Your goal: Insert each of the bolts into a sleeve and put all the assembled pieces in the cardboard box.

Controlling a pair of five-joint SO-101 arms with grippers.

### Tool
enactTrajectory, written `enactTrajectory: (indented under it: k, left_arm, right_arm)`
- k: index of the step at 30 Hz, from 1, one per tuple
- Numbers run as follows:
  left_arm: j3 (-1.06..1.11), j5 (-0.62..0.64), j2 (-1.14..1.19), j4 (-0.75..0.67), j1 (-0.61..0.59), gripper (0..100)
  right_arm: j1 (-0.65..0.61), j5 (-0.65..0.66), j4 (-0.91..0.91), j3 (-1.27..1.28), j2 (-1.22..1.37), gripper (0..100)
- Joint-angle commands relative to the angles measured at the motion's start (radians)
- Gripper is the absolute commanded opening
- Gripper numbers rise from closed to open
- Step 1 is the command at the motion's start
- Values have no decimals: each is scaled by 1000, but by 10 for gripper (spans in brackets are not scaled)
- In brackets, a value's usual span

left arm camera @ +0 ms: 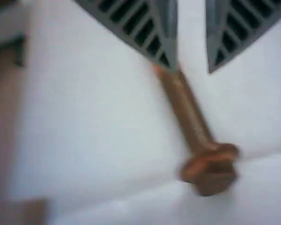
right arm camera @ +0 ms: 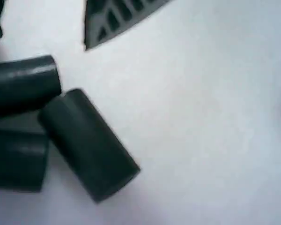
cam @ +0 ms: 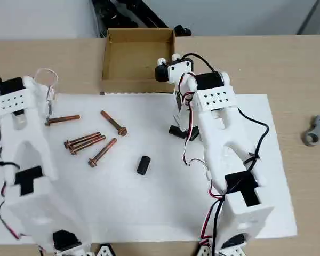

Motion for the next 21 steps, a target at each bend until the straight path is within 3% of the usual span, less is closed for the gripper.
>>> enactTrajectory:
  k: [1,21]
  left_arm:
    - [-19,25,54,-35,6,40]
    - [-205,52,313,-6,8,24]
  right_arm:
    - [27,6,-1,-46,-7,118]
    - [65,6,-4,-43,-7,118]
